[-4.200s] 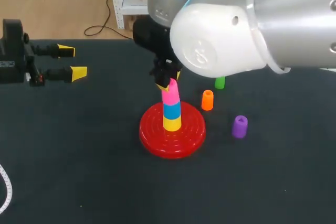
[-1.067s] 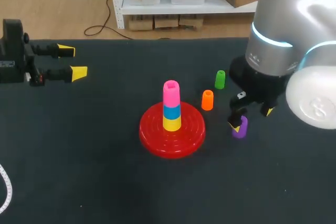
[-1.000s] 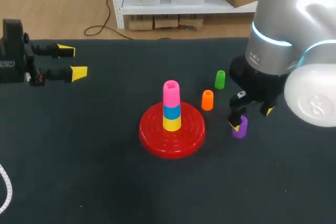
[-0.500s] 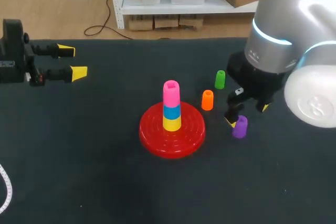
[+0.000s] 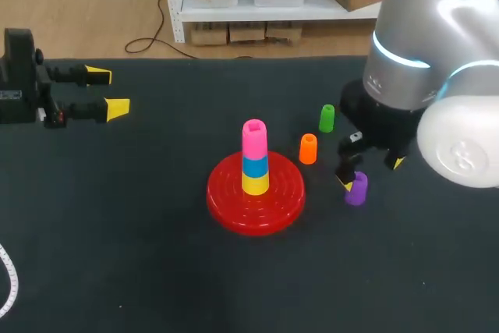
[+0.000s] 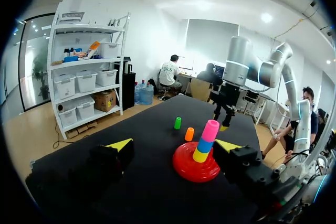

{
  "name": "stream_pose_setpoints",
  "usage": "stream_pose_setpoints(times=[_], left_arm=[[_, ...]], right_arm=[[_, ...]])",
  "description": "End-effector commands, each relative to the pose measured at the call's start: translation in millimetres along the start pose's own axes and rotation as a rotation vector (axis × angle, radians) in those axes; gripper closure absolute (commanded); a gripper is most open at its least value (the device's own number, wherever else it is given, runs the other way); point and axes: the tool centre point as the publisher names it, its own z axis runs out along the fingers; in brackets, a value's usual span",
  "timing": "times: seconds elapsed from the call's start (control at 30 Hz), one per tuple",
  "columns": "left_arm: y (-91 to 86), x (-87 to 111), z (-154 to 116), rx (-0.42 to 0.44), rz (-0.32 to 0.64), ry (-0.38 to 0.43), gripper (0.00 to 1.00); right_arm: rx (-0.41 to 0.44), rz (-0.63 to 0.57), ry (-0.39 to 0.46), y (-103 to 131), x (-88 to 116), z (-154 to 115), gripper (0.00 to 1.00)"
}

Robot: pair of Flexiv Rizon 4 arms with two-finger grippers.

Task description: Pick up and stack the cylinders on the red base in this order: pink,purple,orange,green

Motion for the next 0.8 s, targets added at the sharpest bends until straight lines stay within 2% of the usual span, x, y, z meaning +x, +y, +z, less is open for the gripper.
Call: stream_pose_setpoints(times=[0.03,0.3,0.33,0.4,0.43,0.53,0.8], left_arm=[[0.4,2.0,1.3,-0.003,0.003,-0.008,0.0],[0.4,2.0,1.3,-0.003,0.003,-0.008,0.0],[0.4,2.0,1.3,-0.003,0.003,-0.008,0.0],[0.4,2.0,1.3,-0.003,0.003,-0.008,0.0],[0.4,2.0,1.3,-0.003,0.003,-0.008,0.0],[0.4,2.0,1.3,-0.003,0.003,-0.008,0.0],[0.4,2.0,1.3,-0.003,0.003,-0.008,0.0]], right_arm=[[0.006,0.005,0.017,1.0,-8.9,4.6,0.0],[0.015,0.011,0.03,2.4,-10.3,17.9,0.0],[0.015,0.011,0.031,2.4,-10.5,18.9,0.09],[0.016,0.012,0.035,2.6,-10.7,20.3,0.16],[0.018,0.011,0.036,2.8,-10.6,20.6,0.27],[0.016,0.009,0.036,3.1,-10.6,20.8,0.46],[0.012,0.013,0.035,3.5,-11.4,20.3,0.53]])
